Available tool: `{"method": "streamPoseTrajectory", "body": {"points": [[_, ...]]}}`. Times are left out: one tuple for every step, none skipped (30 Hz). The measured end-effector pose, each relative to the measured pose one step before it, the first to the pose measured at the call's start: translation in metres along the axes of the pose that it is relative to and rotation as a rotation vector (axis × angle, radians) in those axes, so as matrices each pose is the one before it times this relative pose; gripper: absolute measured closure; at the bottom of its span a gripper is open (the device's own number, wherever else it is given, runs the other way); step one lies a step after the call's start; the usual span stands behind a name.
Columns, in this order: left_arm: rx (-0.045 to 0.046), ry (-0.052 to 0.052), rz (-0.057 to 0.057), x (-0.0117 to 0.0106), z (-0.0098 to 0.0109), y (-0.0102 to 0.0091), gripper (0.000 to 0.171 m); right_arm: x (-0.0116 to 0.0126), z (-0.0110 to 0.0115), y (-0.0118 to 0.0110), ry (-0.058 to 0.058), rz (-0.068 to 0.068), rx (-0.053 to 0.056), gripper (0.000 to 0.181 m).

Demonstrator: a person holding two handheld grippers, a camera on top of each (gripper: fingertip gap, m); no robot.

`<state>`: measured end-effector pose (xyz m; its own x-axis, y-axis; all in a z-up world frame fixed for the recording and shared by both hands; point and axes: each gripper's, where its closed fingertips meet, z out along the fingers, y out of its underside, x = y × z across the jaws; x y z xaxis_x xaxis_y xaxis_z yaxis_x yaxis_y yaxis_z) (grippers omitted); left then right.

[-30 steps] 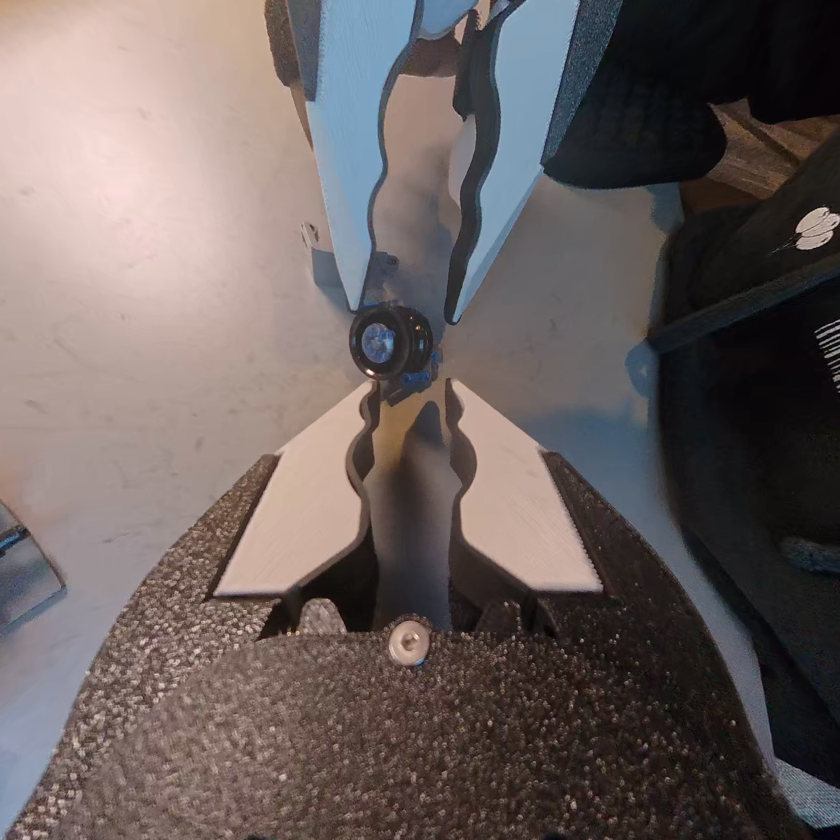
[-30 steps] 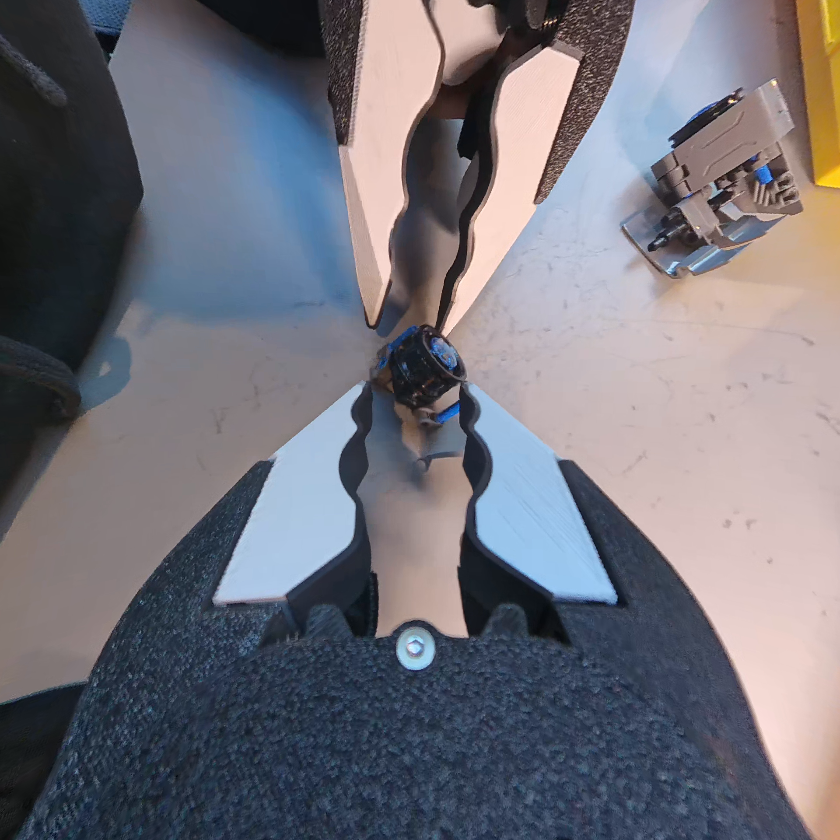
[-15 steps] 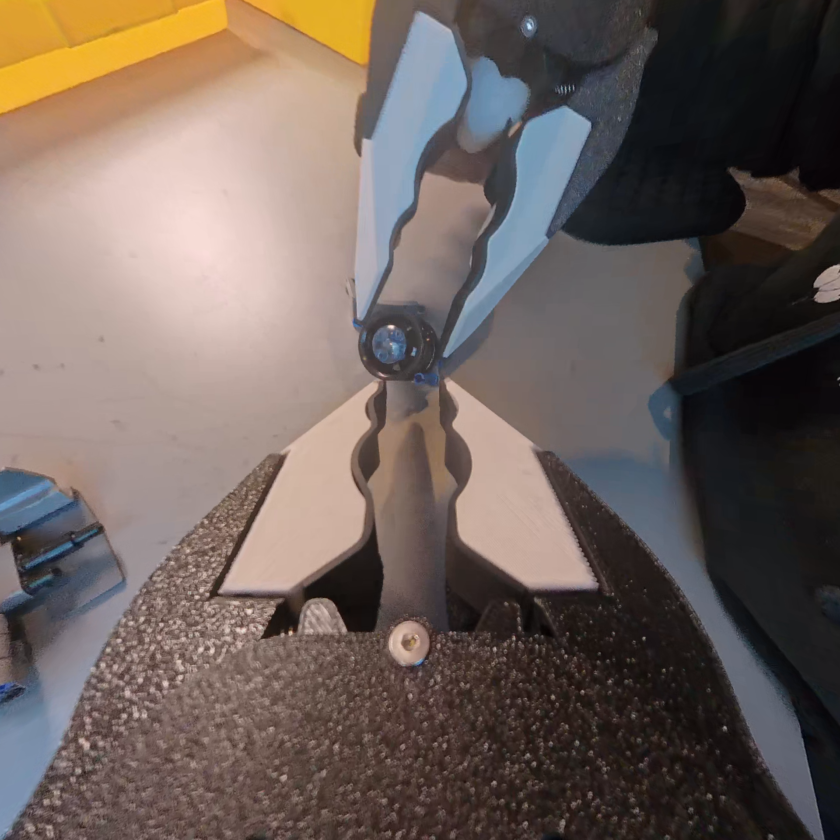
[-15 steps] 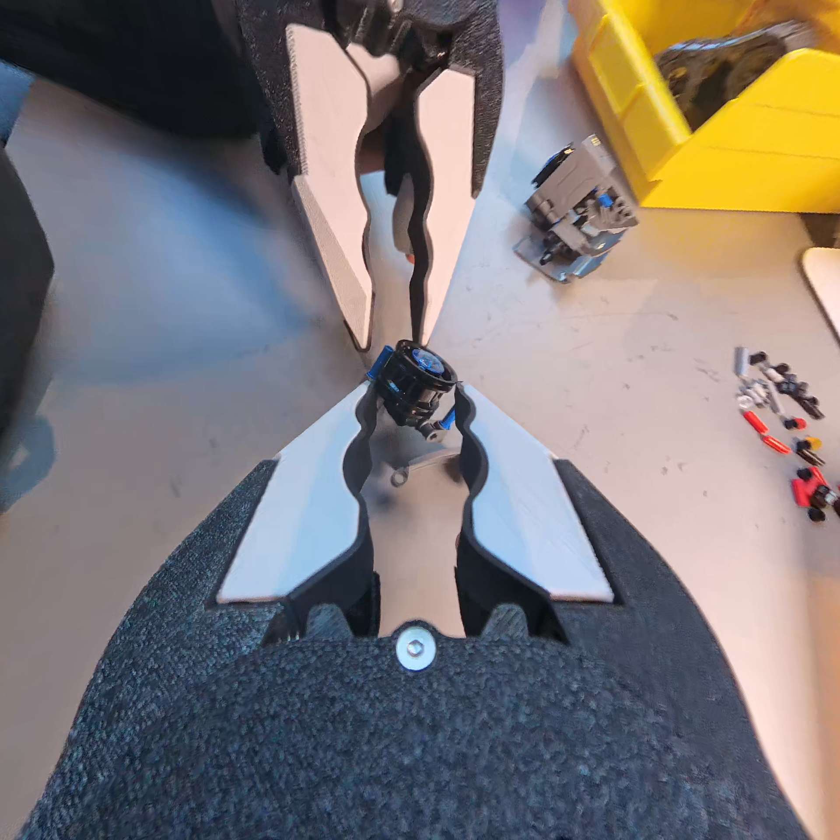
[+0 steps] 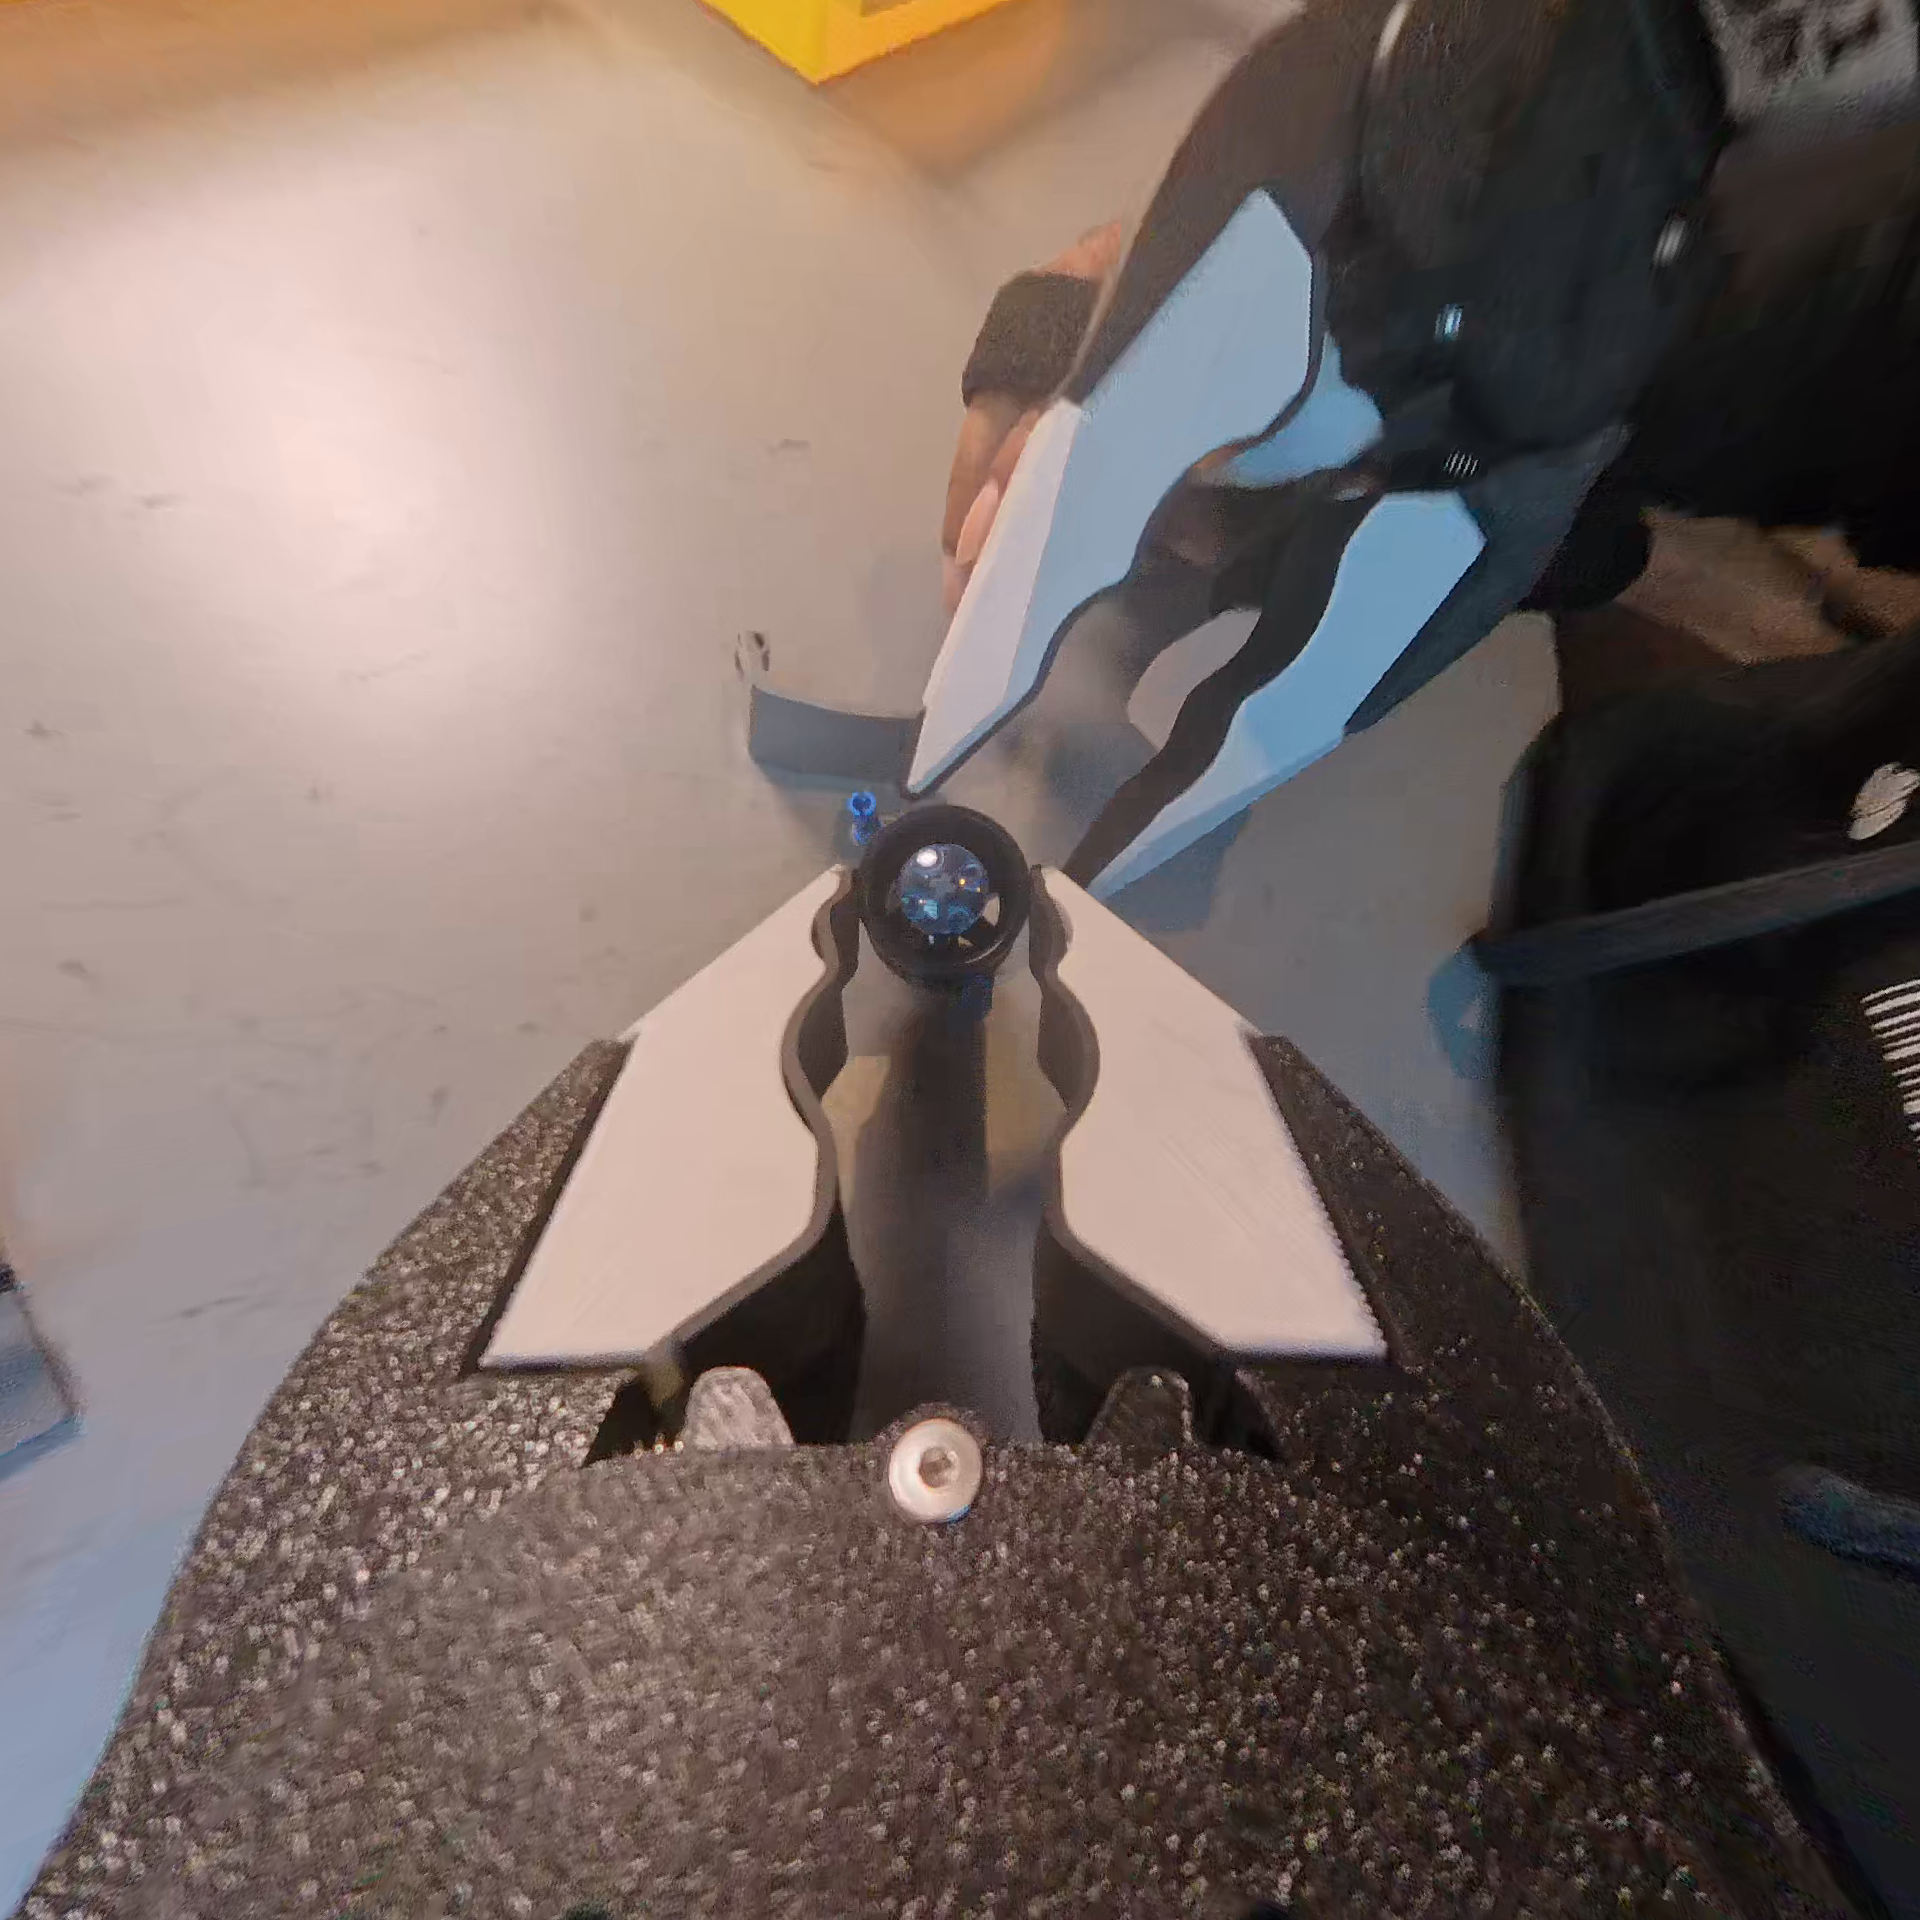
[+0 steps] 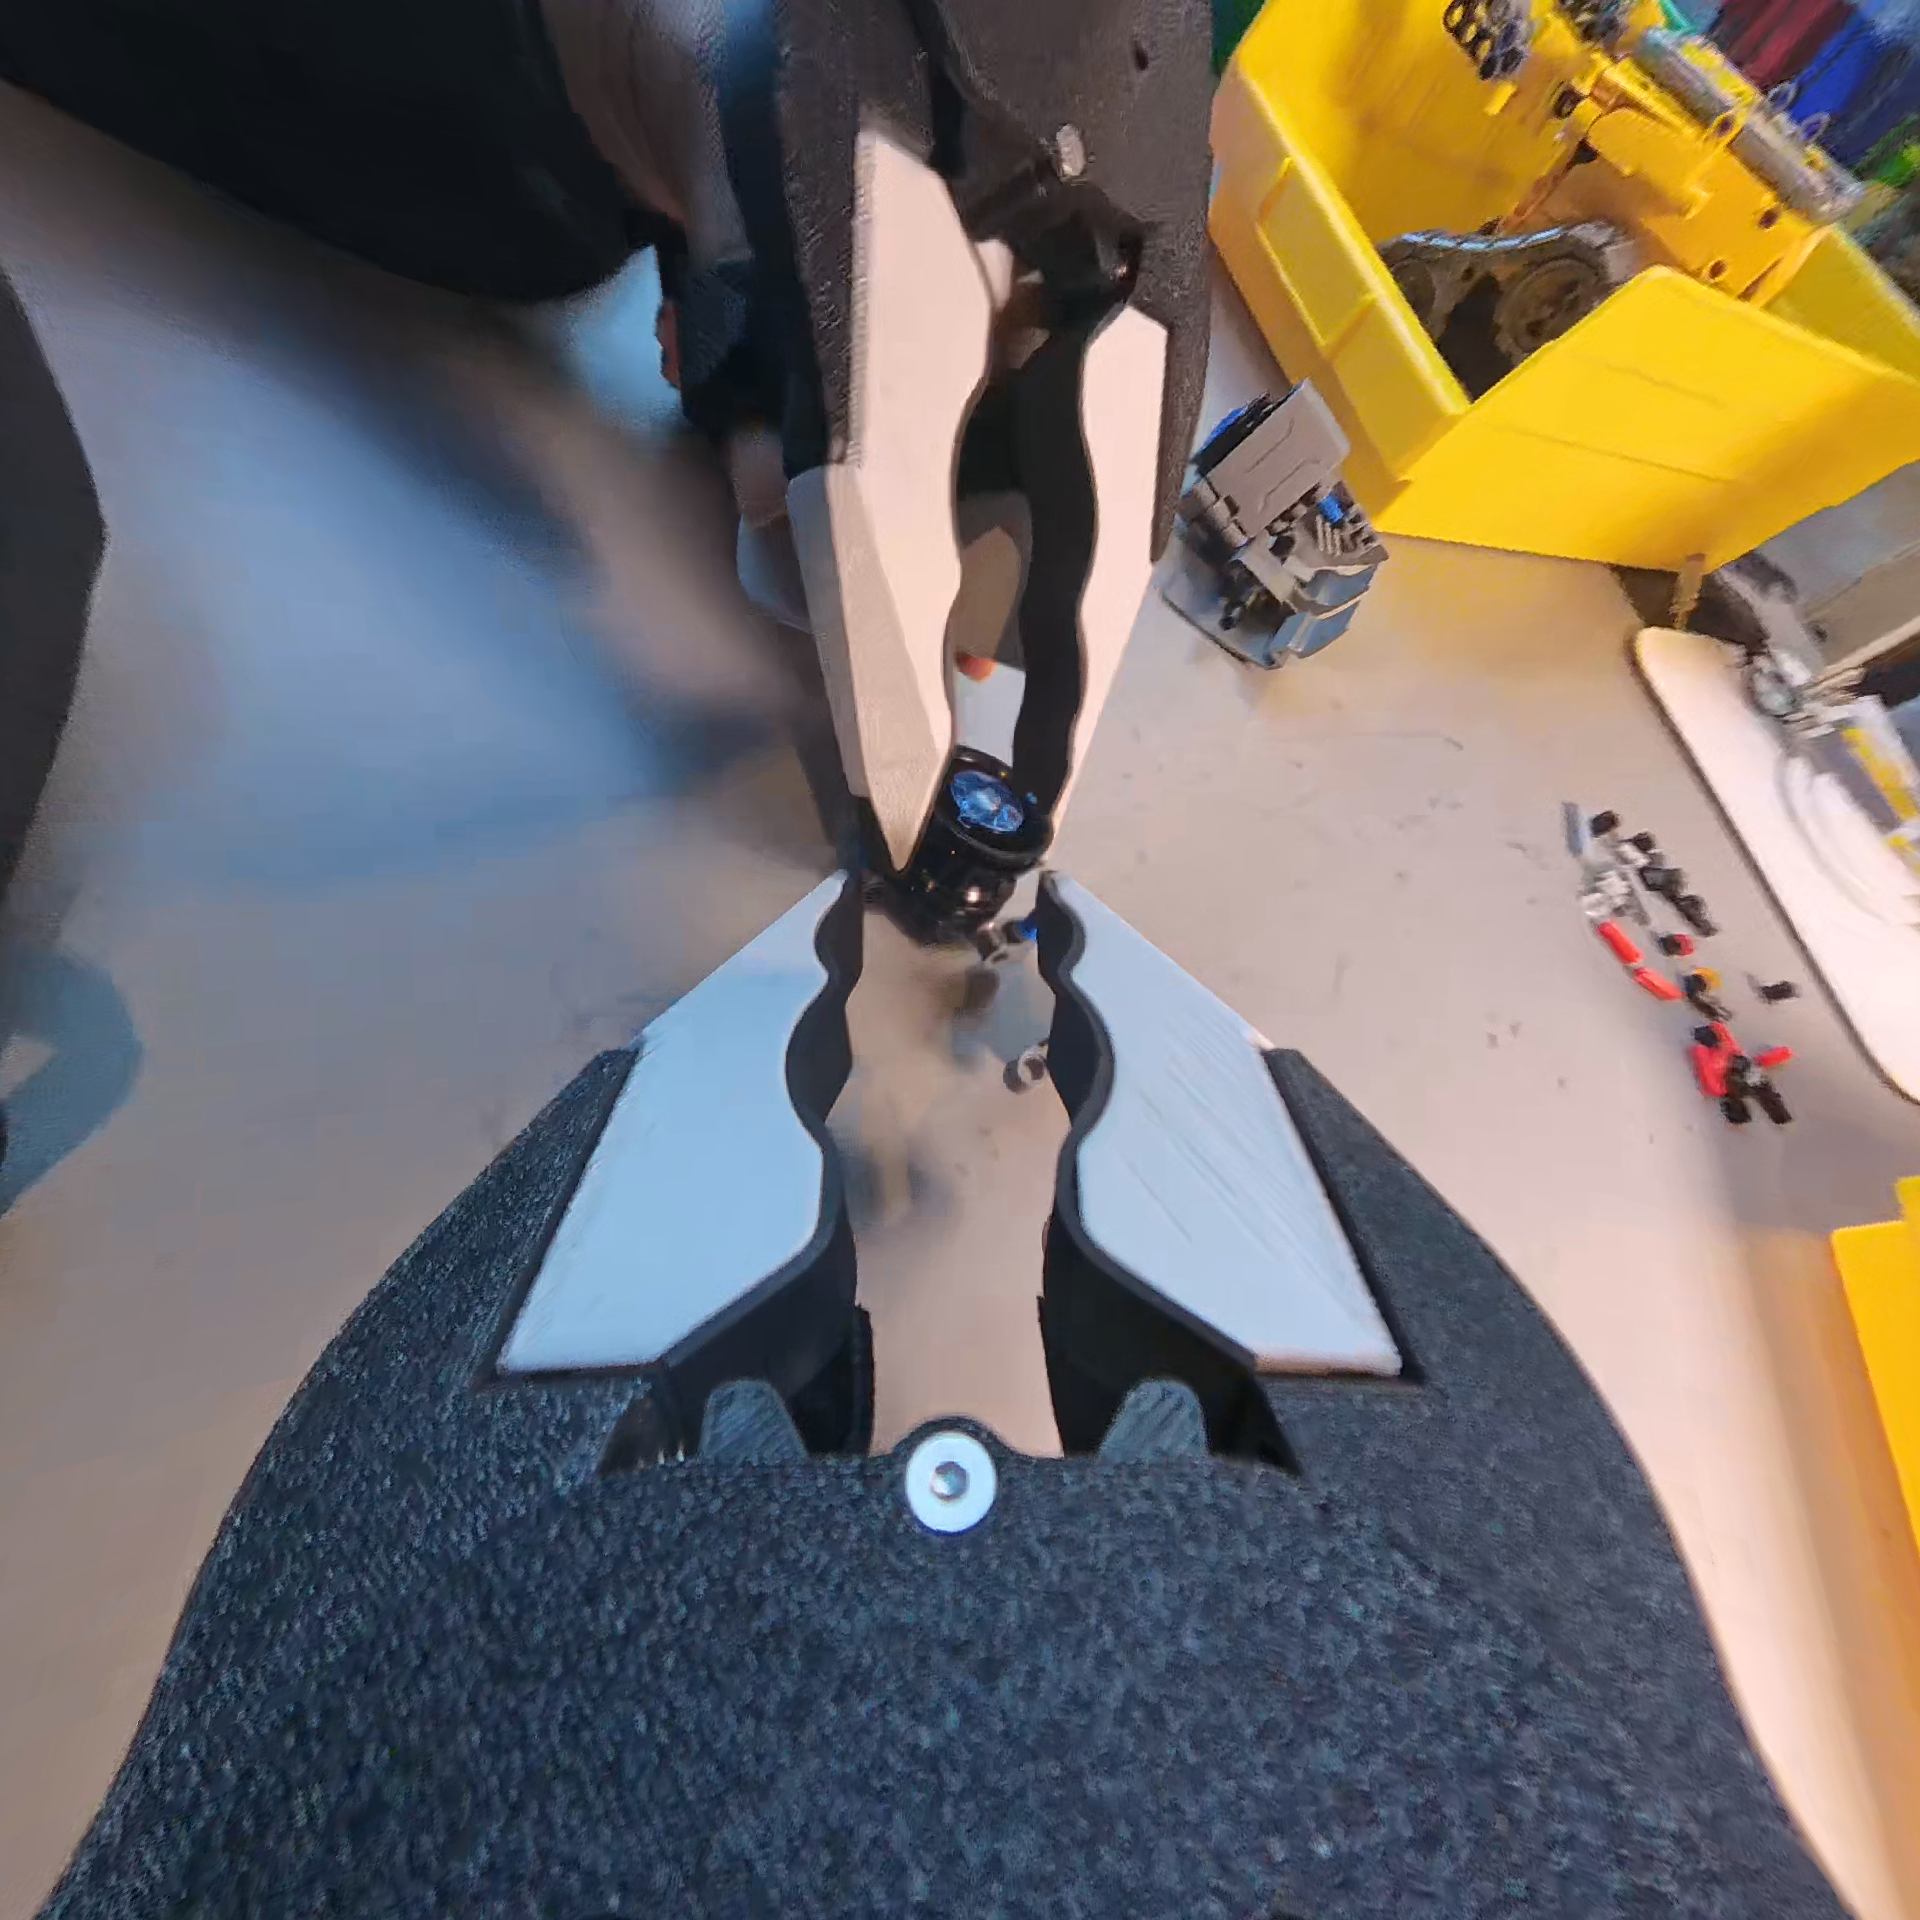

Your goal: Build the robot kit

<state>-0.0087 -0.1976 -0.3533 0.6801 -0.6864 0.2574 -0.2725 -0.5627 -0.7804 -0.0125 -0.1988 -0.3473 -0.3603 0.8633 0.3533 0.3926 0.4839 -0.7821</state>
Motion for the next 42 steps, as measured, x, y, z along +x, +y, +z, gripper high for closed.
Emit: {"method": "streamPoseTrajectory", "body": {"points": [[-0.01890,-0.0185,0.0338,-0.00050,-0.00115,0.00154,0.140,0.00040,-0.00388,-0.00207,-0.0347,0.0331,0.0204,0.148],[-0.01785,-0.0122,0.0336,0.00071,-0.00151,0.00124,0.140,0.00117,-0.00573,-0.00233,-0.0411,0.0345,0.0176,0.145],[-0.02038,-0.0096,0.0404,0.00118,-0.00134,0.00149,0.140,0.00378,-0.00656,-0.00115,-0.0301,0.0322,0.0063,0.144],[-0.01862,-0.0087,0.0400,0.00111,-0.00076,0.00135,0.140,0.00352,-0.00668,0.00099,-0.0345,0.0177,-0.0079,0.144],[-0.01123,-0.0036,0.0355,0.00173,-0.00018,0.00039,0.140,0.00260,-0.00579,0.00343,-0.0389,-0.0010,-0.0206,0.143],[-0.00692,0.0044,0.0267,0.00241,0.00042,-0.00007,0.140,0.00320,-0.00450,0.00588,-0.0338,-0.0172,-0.0292,0.143],[-0.00187,0.0106,0.0214,0.00282,0.00100,-0.00060,0.140,0.00346,-0.00305,0.00761,-0.0322,-0.0263,-0.0373,0.144],[0.00297,0.0147,0.0193,0.00328,0.00121,-0.00082,0.140,0.00537,-0.00168,0.00677,-0.0208,-0.0197,-0.0351,0.144],[0.00636,0.0151,0.0138,0.00300,0.00147,-0.00098,0.140,0.00630,-0.00072,0.00440,-0.0153,-0.0121,-0.0275,0.144],[0.00765,0.0118,0.0069,0.00216,0.00152,-0.00105,0.140,0.00441,-0.00002,0.00199,-0.0291,-0.0084,-0.0161,0.144],[0.00702,0.0090,0.0030,0.00153,0.00139,-0.00105,0.140,0.00372,0.00082,0.00065,-0.0351,-0.0045,-0.0080,0.146],[0.00459,0.0083,0.0023,0.00125,0.00130,-0.00065,0.140,0.00449,0.00164,0.00059,-0.0334,-0.0007,-0.0063,0.146],[0.00134,0.0087,0.0030,0.00122,0.00119,-0.00028,0.140,0.00558,0.00257,0.00126,-0.0290,0.0039,-0.0075,0.146],[0.00152,0.0071,0.0052,0.00096,0.00093,-0.00034,0.140,0.00474,0.00298,0.00195,-0.0320,0.0037,-0.0113,0.146],[0.00211,0.0040,0.0068,0.00051,0.00060,-0.00023,0.140,0.00361,0.00303,0.00188,-0.0327,-0.0004,-0.0120,0.146],[0.00197,0.0026,0.0058,0.00008,0.00023,-0.00021,0.140,0.00217,0.00271,0.00083,-0.0338,-0.0013,-0.0057,0.146],[0.00168,0.0031,0.0030,0.00008,0.00015,-0.00014,0.140,0.00113,0.00274,-0.00146,-0.0314,0.0015,0.0047,0.146],[0.00170,0.0028,0.0003,-0.00008,0.00026,-0.00013,0.140,-0.00008,0.00308,-0.00321,-0.0270,0.0024,0.0125,0.150],[0.00197,0.0017,-0.0003,-0.00010,0.00041,-0.00026,0.140,-0.00092,0.00382,-0.00192,-0.0199,0.0009,0.0044,0.156],[0.00106,-0.0005,-0.0001,-0.00033,0.00061,-0.00008,0.140,-0.00012,0.00406,0.00199,-0.0031,-0.0042,-0.0195,0.164],[-0.00355,-0.0040,0.0015,-0.00056,0.00061,0.00059,0.140,-0.00055,0.00342,0.00388,0.0063,-0.0093,-0.0270,0.174],[-0.00817,-0.0049,0.0041,-0.00046,0.00056,0.00143,0.140,-0.00132,0.00194,0.00119,0.0121,-0.0045,-0.0056,0.178],[-0.00428,-0.0054,0.0045,-0.00014,0.00034,0.00104,0.139,-0.00100,-0.00041,-0.00168,0.0183,0.0144,0.0166,0.178],[-0.00026,-0.0063,0.0040,-0.00012,-0.00001,0.00035,0.139,-0.00087,-0.00150,0.00015,0.0232,0.0277,0.0083,0.178],[-0.00076,-0.0054,0.0044,0.00011,-0.00014,0.00061,0.138,-0.00020,-0.00239,-0.00037,0.0344,0.0307,0.0128,0.179],[-0.00055,-0.0023,0.0030,0.00045,-0.00016,0.00073,0.138,-0.00108,-0.00339,-0.00427,0.0359,0.0399,0.0349,0.179],[-0.00318,0.0000,0.0001,0.00065,0.00002,0.00143,0.137,-0.00331,-0.00401,-0.00712,0.0257,0.0446,0.0495,0.179],[-0.00629,-0.0036,-0.0025,-0.00010,0.00013,0.00184,0.136,-0.00197,-0.00389,-0.00687,0.0364,0.0480,0.0439,0.179],[-0.00563,-0.0059,-0.0023,-0.00057,0.00009,0.00168,0.134,-0.00209,-0.00352,-0.00599,0.0363,0.0411,0.0376,0.178],[-0.00123,-0.0010,-0.0003,0.00035,-0.00024,0.00084,0.133,-0.00353,-0.00310,-0.00659,0.0248,0.0377,0.0418,0.178],[0.00124,0.0001,-0.0013,0.00058,-0.00032,0.00019,0.133,-0.00159,-0.00224,-0.00645,0.0306,0.0540,0.0434,0.178],[-0.00070,-0.0035,-0.0047,-0.00033,-0.00018,0.00033,0.134,-0.00135,-0.00079,-0.00446,0.0226,0.0661,0.0337,0.178],[-0.00097,-0.0012,-0.0038,0.00004,-0.00013,0.00019,0.134,-0.00290,0.00033,-0.00269,0.0048,0.0630,0.0264,0.178],[0.00007,0.0021,-0.0022,0.00045,0.00007,0.00007,0.135,-0.00280,0.00136,-0.00138,-0.0030,0.0610,0.0202,0.178],[0.00046,0.0008,-0.0038,0.00012,0.00022,-0.00010,0.135,-0.00345,0.00231,-0.00027,-0.0128,0.0543,0.0125,0.178],[0.00209,-0.0024,-0.0046,-0.00037,0.00014,-0.00030,0.135,-0.00454,0.00276,0.00125,-0.0235,0.0450,-0.0006,0.178],[0.00259,-0.0046,-0.0065,-0.00083,0.00025,-0.00019,0.135,-0.00283,0.00307,0.00165,-0.0138,0.0327,-0.0062,0.178],[0.00068,-0.0035,-0.0091,-0.00069,0.00003,0.00014,0.135,0.00006,0.00294,0.00157,0.0040,0.0155,-0.0055,0.179],[-0.00192,-0.0025,-0.0110,-0.00051,-0.00011,0.00045,0.134,0.00069,0.00305,0.00348,0.0054,0.0039,-0.0188,0.178],[-0.00117,-0.0024,-0.0103,-0.00049,-0.00033,0.00044,0.132,0.00049,0.00280,0.00302,0.0011,0.0074,-0.0139,0.178],[0.00047,-0.0007,-0.0075,-0.00014,-0.00033,0.00020,0.131,-0.00078,0.00241,0.00175,-0.0082,0.0148,-0.0057,0.178],[0.00161,0.0017,-0.0038,0.00016,-0.00034,-0.00001,0.130,-0.00141,0.00202,0.00152,-0.0116,0.0128,-0.0061,0.179]]}}
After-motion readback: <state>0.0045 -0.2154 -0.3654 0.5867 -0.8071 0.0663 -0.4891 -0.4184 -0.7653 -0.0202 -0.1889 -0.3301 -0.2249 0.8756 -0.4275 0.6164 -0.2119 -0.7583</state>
